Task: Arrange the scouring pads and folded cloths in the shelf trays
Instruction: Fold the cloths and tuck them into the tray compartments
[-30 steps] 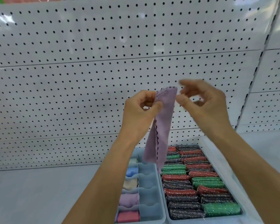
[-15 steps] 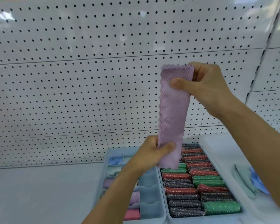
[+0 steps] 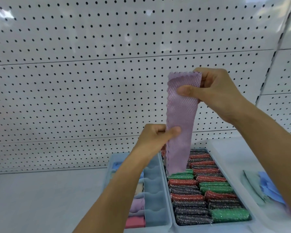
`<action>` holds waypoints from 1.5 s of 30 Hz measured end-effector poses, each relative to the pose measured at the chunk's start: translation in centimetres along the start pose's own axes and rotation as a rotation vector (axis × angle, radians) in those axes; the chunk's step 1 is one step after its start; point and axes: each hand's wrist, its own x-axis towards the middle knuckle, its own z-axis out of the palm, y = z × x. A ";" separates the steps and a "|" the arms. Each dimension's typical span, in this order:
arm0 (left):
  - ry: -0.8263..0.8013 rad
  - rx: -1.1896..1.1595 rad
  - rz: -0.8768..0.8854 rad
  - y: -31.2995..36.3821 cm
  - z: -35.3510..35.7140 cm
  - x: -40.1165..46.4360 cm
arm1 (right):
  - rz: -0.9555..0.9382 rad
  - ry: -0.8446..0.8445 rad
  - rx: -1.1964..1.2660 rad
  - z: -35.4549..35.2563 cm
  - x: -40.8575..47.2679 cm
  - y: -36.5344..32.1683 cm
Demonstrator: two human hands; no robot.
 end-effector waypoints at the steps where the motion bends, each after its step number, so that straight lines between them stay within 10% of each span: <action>1: 0.034 -0.009 -0.049 -0.1 0.0 0.3 | -0.015 0.015 -0.004 -0.1 -0.2 0.0; 12: 0.081 -0.561 -0.420 -1.3 -1.3 1.4 | 0.016 -0.161 -0.107 2.3 -8.2 4.4; 22: 0.071 -0.859 -0.441 -2.8 -1.3 1.0 | -0.726 -0.119 -0.896 3.9 -9.2 7.8; 30: 0.129 -0.452 -0.245 -4.4 0.3 -1.4 | 0.176 -0.009 -0.040 3.0 -6.8 4.5; 36: -0.063 -0.112 -0.019 -2.4 1.4 -2.7 | 0.370 -0.110 0.133 2.3 -5.7 5.3; 40: 0.076 -0.216 0.105 -2.0 2.2 -3.2 | 0.460 0.055 0.572 3.3 -6.7 6.5; 45: 0.246 -0.204 0.191 -1.9 2.6 -3.0 | 0.608 -0.133 0.692 5.2 -9.7 7.9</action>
